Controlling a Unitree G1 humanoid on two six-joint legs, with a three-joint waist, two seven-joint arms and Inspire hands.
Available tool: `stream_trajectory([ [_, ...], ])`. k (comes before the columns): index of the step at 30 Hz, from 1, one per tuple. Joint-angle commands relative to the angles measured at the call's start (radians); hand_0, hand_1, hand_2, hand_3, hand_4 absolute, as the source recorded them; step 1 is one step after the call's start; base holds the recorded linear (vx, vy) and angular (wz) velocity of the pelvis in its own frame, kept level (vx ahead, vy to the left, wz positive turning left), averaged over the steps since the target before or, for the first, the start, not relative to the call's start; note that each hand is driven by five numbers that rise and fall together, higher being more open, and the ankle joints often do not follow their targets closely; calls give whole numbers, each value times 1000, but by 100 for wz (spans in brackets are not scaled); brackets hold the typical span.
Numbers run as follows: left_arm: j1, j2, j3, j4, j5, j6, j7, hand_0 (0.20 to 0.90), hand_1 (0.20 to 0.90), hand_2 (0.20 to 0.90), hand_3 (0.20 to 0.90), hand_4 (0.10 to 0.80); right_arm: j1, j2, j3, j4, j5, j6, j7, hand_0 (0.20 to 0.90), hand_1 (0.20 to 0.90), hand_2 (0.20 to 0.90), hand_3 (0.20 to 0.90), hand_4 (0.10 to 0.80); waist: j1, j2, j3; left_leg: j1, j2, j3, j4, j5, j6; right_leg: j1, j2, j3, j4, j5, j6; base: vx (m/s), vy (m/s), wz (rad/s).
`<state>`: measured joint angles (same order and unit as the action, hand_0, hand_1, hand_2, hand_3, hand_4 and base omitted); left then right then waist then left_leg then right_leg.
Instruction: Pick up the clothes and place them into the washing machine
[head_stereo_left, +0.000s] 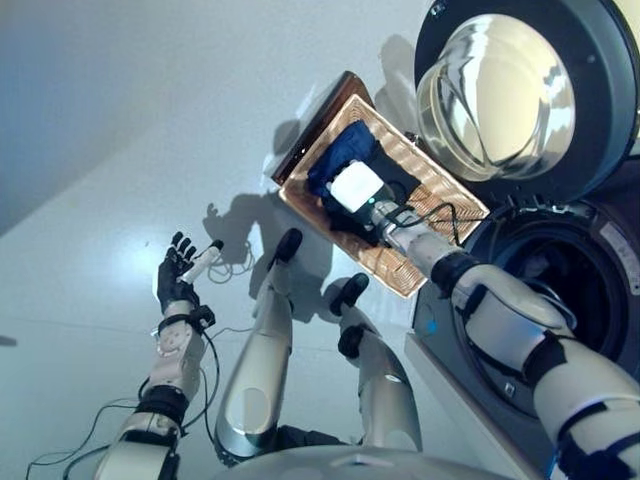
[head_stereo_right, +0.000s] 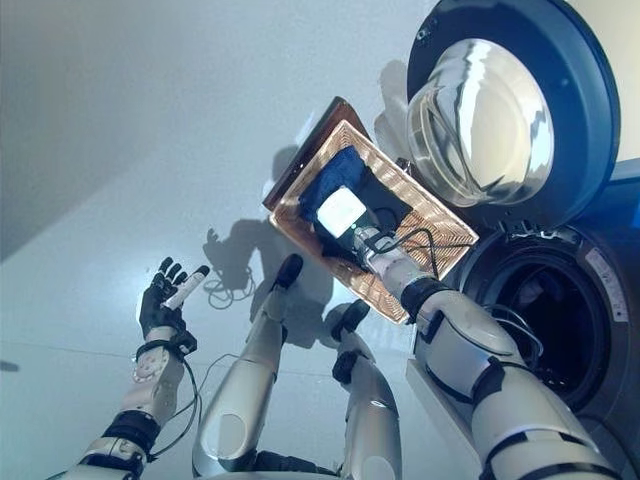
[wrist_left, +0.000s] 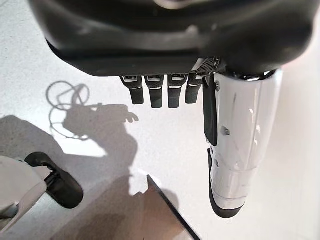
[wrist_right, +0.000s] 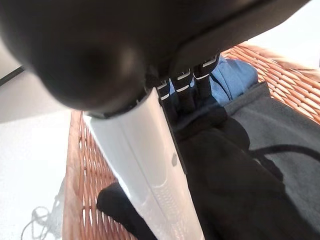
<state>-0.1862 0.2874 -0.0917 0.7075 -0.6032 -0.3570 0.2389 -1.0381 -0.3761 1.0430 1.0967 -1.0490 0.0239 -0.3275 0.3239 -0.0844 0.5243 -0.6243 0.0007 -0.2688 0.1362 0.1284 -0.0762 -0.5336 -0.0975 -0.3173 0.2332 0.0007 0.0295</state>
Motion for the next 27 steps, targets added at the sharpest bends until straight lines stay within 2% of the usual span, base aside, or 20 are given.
stream_trajectory([
  [1,63,47,-2,-94,-11,-66,3,900,900,900,900,800,-62,-31,-30,57,30,38,19,900,900,900,900,800,34,38,-4,-38,-74,52,-55,40,10,-36,-27,36,79,-50,54,0,0,0],
  [8,71,45,5,-93,-20,-63,-5,900,900,900,900,800,-72,-32,-33,60,42,34,37,900,900,900,900,800,29,42,-4,-59,-77,50,-50,40,12,-60,-28,34,83,-46,53,-6,8,0],
  [9,71,45,6,-92,-21,-62,-6,900,900,900,900,800,-73,-34,-34,59,44,33,40,625,625,625,625,604,28,43,-4,-62,-78,50,-48,41,12,-61,-29,35,84,-47,53,-22,20,5],
  [11,74,47,8,-94,-21,-60,-7,900,900,900,900,800,-75,-36,-30,54,42,29,44,324,324,324,324,388,25,42,-4,-65,-79,50,-45,40,13,-65,-29,36,85,-45,54,-9,7,2],
  [12,75,48,10,-93,-20,-60,-8,900,900,900,900,800,-78,-40,-28,52,40,32,42,200,200,200,200,300,24,41,-4,-65,-79,51,-45,39,13,-64,-30,36,84,-45,54,0,0,0],
  [27,92,44,20,-86,-26,-53,-6,900,900,900,900,800,-82,-73,-14,9,-28,55,32,200,200,200,200,300,10,36,-4,-58,-76,55,-46,36,17,-63,-28,49,79,-40,56,0,0,0],
])
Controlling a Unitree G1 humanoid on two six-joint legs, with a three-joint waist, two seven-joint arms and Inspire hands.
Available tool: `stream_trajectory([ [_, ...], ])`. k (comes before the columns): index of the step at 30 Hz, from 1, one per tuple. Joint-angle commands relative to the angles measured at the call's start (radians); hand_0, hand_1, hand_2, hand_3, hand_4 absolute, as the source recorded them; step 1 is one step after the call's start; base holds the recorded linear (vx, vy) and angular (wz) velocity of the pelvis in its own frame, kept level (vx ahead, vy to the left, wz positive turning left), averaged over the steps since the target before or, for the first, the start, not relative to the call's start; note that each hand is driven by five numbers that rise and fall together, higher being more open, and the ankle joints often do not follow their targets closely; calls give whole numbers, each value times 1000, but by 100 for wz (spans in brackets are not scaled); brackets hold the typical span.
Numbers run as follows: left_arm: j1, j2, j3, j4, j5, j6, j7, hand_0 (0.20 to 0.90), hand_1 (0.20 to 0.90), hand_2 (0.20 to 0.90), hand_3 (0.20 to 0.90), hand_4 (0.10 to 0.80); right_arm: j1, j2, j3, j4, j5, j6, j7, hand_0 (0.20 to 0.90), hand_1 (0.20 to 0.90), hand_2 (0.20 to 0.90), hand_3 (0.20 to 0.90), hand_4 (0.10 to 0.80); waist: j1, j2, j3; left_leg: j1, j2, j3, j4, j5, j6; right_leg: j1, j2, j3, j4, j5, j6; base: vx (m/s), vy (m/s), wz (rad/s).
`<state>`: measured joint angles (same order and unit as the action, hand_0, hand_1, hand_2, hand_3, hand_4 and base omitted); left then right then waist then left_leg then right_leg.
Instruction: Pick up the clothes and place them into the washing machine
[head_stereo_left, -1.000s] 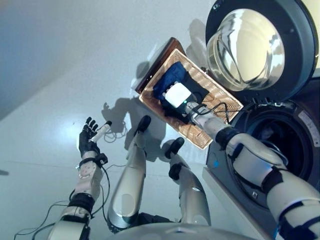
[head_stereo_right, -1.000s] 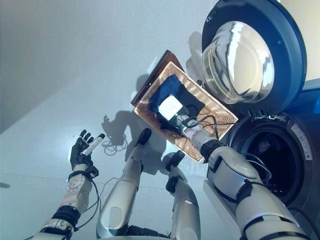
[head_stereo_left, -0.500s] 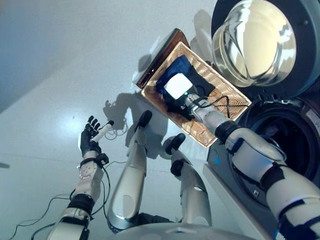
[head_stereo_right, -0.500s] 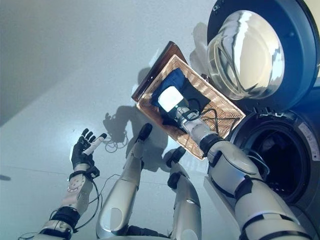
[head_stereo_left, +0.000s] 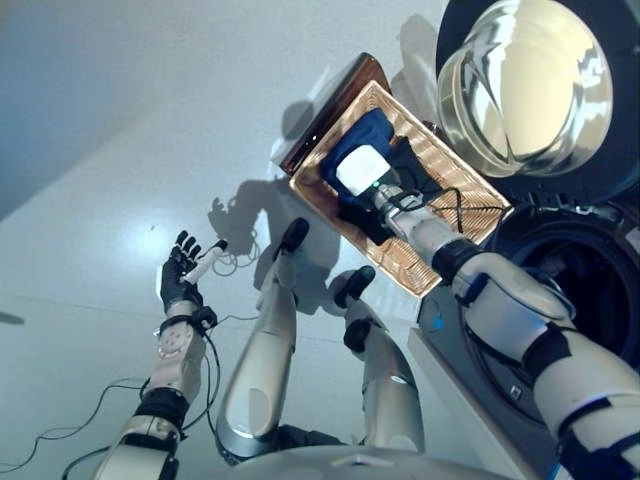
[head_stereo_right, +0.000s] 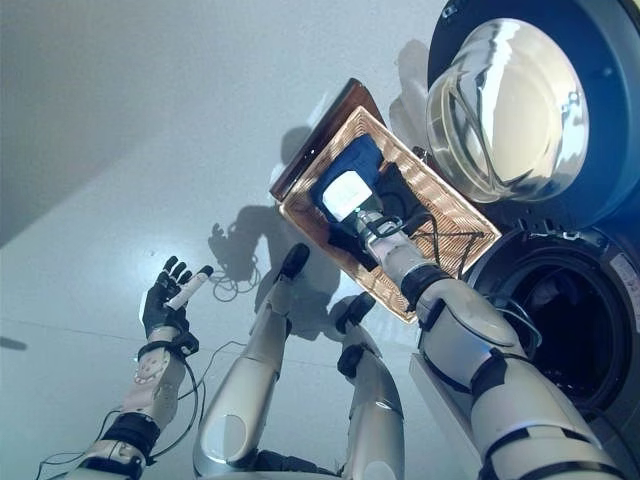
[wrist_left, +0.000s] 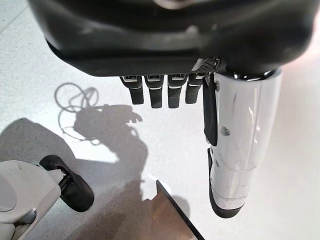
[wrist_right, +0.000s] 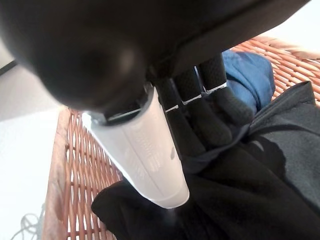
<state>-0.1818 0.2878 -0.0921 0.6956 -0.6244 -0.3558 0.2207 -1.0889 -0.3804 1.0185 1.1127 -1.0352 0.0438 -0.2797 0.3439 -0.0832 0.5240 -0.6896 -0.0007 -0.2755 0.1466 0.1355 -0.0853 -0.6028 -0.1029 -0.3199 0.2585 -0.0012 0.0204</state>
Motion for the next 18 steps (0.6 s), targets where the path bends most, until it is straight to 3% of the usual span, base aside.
stream_trajectory([
  [1,84,43,20,-70,-5,-53,12,900,900,900,900,800,-33,-71,8,-10,-45,39,-19,200,200,200,200,300,-10,34,-4,5,-74,63,-56,30,26,5,-22,51,51,-35,65,-80,30,0],
  [2,78,45,21,-72,-5,-54,12,900,900,900,900,800,-40,-73,6,-10,-45,40,-19,200,200,200,200,300,-8,36,-4,-18,-74,60,-53,54,28,-13,-22,39,47,-14,59,0,0,0],
  [3,83,41,19,-64,-7,-54,13,900,900,900,900,800,-32,-76,2,-15,-46,45,-26,200,200,200,200,300,-12,32,-4,10,-75,66,-55,29,27,8,-22,52,50,-34,66,-76,36,0],
  [7,73,40,21,-57,-4,-52,16,900,900,900,900,800,-33,-85,-16,-23,-39,52,-39,200,200,200,200,300,-12,31,-4,-7,-75,65,-52,52,29,-2,-22,42,42,-10,62,-19,8,0],
  [18,66,21,22,-11,4,-48,27,900,900,900,900,800,30,-128,-104,-122,38,49,-94,200,200,200,200,300,-33,12,-4,64,-71,92,-43,26,40,60,-24,69,45,-9,69,0,0,0],
])
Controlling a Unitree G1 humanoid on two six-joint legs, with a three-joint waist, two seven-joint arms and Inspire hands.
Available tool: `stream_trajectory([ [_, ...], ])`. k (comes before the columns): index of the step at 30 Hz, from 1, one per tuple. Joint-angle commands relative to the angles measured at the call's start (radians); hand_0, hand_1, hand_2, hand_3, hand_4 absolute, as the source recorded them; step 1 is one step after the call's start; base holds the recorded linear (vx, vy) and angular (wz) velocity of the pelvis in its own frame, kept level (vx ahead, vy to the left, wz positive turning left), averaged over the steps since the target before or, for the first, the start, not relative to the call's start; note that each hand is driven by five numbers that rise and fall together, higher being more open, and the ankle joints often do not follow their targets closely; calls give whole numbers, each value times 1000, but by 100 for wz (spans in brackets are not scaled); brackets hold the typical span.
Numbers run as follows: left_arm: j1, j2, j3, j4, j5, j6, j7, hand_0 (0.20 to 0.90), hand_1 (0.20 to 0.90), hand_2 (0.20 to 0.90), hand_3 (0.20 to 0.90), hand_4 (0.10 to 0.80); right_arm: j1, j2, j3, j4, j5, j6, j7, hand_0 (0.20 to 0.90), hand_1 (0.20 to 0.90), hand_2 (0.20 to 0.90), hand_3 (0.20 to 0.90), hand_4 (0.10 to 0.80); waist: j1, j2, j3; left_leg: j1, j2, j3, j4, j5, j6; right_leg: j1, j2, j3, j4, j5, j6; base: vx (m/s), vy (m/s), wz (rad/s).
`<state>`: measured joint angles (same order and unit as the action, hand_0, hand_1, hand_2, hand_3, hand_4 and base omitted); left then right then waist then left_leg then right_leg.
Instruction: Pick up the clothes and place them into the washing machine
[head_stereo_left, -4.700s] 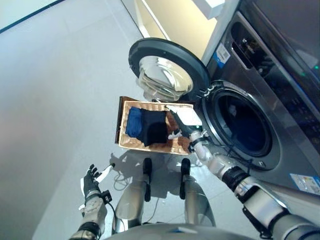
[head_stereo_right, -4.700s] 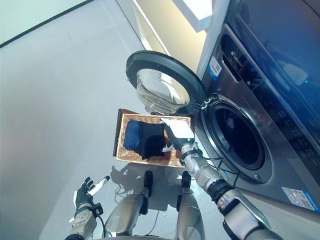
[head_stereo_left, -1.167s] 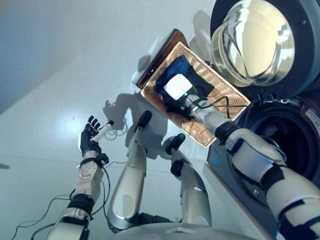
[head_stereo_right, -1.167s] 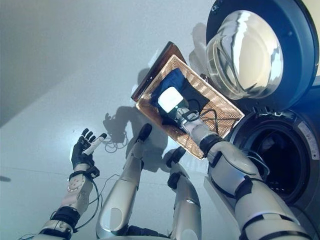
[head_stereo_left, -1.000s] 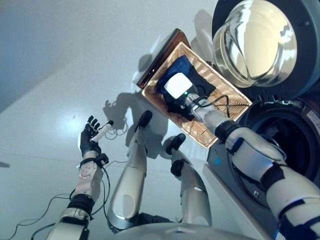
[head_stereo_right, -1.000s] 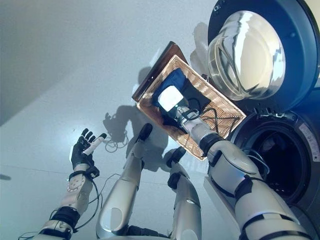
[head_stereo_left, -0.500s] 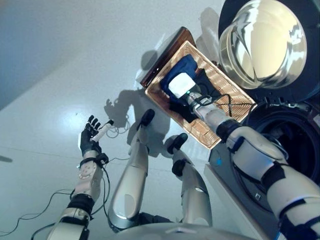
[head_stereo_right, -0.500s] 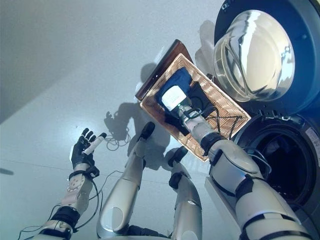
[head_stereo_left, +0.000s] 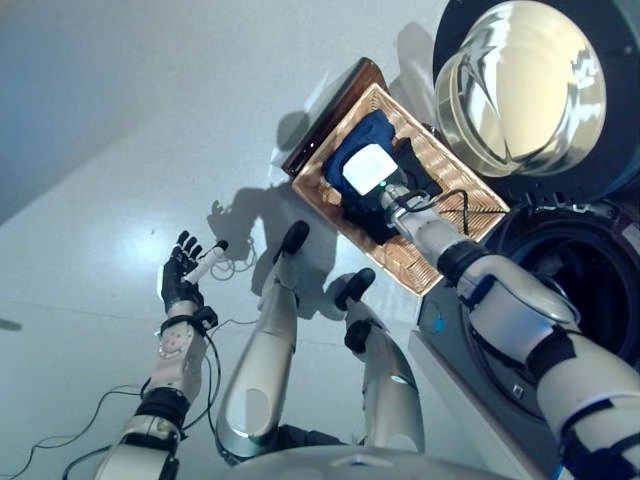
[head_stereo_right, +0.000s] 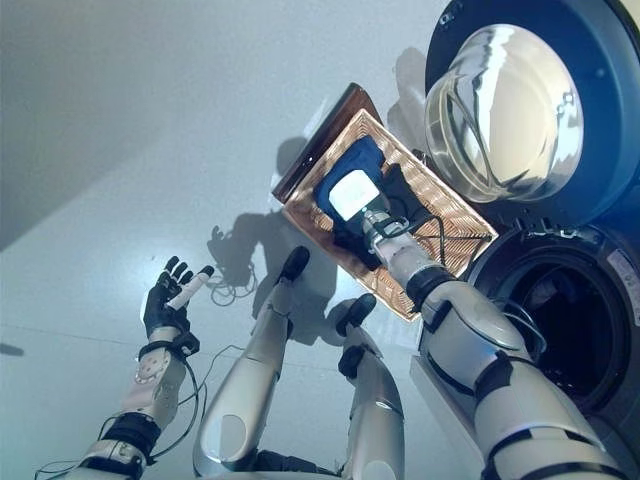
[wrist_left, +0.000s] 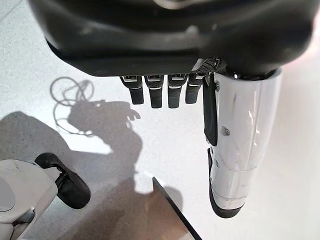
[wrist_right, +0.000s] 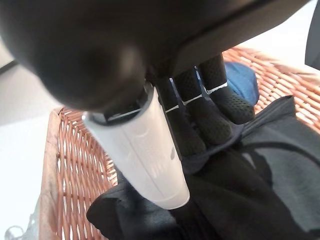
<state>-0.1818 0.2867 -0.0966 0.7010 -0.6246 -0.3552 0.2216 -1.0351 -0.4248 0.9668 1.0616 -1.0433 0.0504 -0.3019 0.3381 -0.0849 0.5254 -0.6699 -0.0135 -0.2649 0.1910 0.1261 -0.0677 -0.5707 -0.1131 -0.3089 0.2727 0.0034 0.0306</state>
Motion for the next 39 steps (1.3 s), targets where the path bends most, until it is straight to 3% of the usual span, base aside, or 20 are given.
stream_trajectory([
  [1,66,21,28,-15,5,-49,29,900,900,900,900,800,-14,-88,-63,-86,57,39,-74,200,200,200,200,300,-30,11,-5,52,-58,86,-86,31,23,36,-13,62,31,-14,59,25,12,-9],
  [5,65,11,34,2,9,-50,36,900,900,900,900,800,34,-96,-127,-131,135,22,-101,200,200,200,200,300,-42,3,-5,81,-54,104,-75,17,27,67,-13,78,26,-13,61,26,20,-18],
  [10,61,-3,52,23,11,-51,57,900,900,900,900,800,147,-66,-286,-229,352,-32,-138,200,200,200,200,300,-68,0,-5,121,-51,137,-54,-8,35,107,-11,103,22,-14,64,15,34,-15],
  [21,85,-14,91,25,26,-57,74,900,900,900,900,800,314,-6,-434,-350,569,-115,-154,200,200,200,200,300,-110,16,-5,183,-41,200,-18,-48,51,155,-5,166,15,-10,64,-7,23,-23],
  [29,90,-19,106,16,38,-51,78,900,900,900,900,800,419,42,-532,-403,747,-169,-144,200,200,200,200,300,-126,27,-19,196,-40,214,-20,-49,55,163,-6,179,12,-10,64,-2,-10,-11],
  [39,98,-18,132,13,38,-35,74,900,900,900,900,800,545,114,-649,-443,1103,-276,-90,200,200,200,200,300,-137,34,-34,205,-41,219,-18,-53,59,167,-8,185,15,-12,64,0,0,0],
])
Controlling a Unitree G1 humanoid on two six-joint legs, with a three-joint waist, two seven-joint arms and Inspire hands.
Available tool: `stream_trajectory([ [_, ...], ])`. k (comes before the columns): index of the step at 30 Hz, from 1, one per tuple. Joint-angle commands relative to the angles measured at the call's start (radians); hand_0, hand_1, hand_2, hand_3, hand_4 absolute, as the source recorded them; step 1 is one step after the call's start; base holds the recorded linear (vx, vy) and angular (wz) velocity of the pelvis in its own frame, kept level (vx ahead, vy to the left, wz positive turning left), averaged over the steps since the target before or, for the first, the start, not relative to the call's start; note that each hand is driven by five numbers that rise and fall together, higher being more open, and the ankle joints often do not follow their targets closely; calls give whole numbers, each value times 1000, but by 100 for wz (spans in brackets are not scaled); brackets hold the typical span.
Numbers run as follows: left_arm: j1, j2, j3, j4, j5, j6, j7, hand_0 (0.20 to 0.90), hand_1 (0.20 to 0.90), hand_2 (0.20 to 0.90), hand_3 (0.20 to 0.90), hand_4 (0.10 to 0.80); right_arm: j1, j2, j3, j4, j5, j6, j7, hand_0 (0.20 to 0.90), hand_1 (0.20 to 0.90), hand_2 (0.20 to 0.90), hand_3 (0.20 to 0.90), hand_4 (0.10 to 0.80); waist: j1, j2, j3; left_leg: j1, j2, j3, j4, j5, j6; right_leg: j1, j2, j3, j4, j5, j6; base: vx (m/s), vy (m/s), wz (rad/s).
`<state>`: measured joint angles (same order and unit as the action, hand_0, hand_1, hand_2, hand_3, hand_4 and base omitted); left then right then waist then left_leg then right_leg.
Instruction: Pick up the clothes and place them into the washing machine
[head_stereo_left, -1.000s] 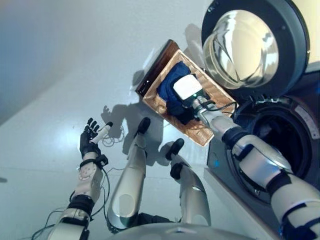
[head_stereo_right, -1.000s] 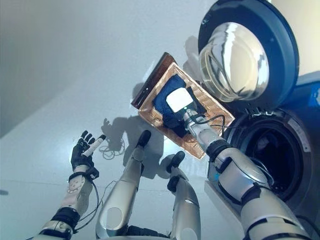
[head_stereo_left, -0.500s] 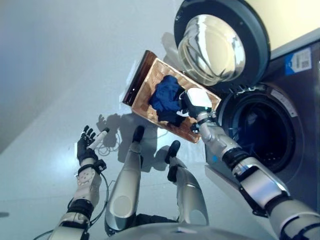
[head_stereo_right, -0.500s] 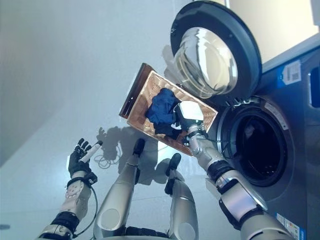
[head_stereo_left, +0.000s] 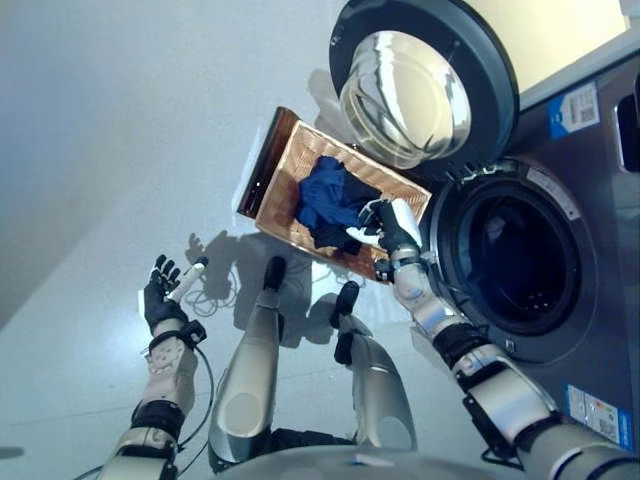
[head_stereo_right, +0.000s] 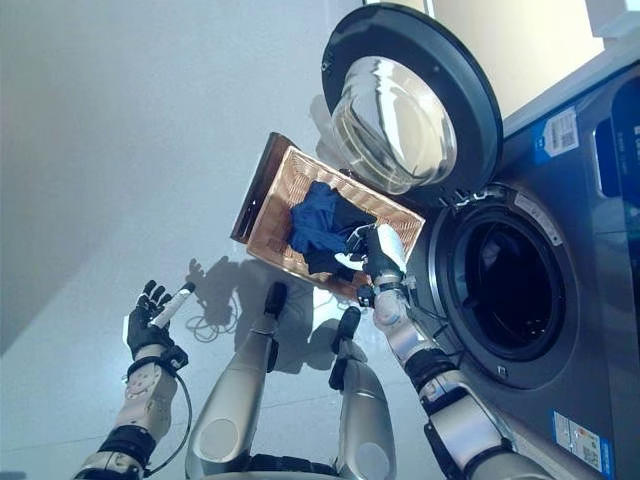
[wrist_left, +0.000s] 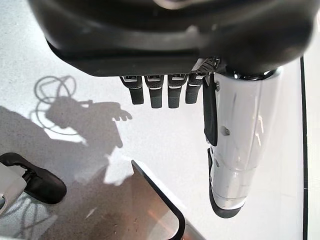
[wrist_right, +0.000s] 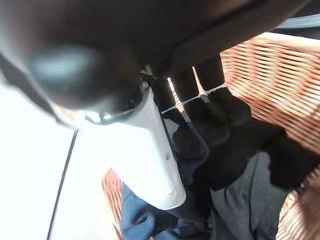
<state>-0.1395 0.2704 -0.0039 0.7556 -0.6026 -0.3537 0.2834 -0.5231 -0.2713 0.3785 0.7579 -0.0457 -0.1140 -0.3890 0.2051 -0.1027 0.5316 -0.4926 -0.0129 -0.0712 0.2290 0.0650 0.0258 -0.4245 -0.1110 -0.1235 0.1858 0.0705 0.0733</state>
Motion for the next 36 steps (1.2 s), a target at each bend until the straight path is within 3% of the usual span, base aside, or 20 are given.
stream_trajectory([
  [1,56,-1,39,-42,16,-35,12,900,900,900,900,800,40,-36,-66,-136,130,-119,2,200,200,200,200,300,-4,52,-41,27,-41,25,-55,8,-34,20,-10,-1,103,-79,21,0,0,0],
  [11,41,-5,38,-22,12,-33,5,900,900,900,900,800,67,-11,-112,-172,279,-174,31,200,200,200,200,300,-3,51,-46,22,-41,26,-51,6,-34,18,-10,-1,104,-75,21,0,0,0],
  [17,36,-7,43,24,28,-18,4,900,900,900,900,800,116,-4,-158,-289,400,-233,64,200,200,200,200,300,-9,42,-51,31,-40,29,-47,0,-32,27,-11,2,109,-79,23,0,0,0],
  [27,36,-9,45,132,86,5,-14,900,900,900,900,800,175,-55,-207,-463,402,-265,93,200,200,200,200,300,-27,17,-96,57,-35,35,-54,-5,-28,49,-12,4,103,-76,26,8,2,1],
  [36,35,-13,60,189,105,16,-24,900,900,900,900,800,224,-49,-219,-477,409,-262,117,200,200,200,200,300,-38,5,-121,85,-32,39,-64,-8,-30,72,-8,5,95,-79,28,6,-2,-2],
])
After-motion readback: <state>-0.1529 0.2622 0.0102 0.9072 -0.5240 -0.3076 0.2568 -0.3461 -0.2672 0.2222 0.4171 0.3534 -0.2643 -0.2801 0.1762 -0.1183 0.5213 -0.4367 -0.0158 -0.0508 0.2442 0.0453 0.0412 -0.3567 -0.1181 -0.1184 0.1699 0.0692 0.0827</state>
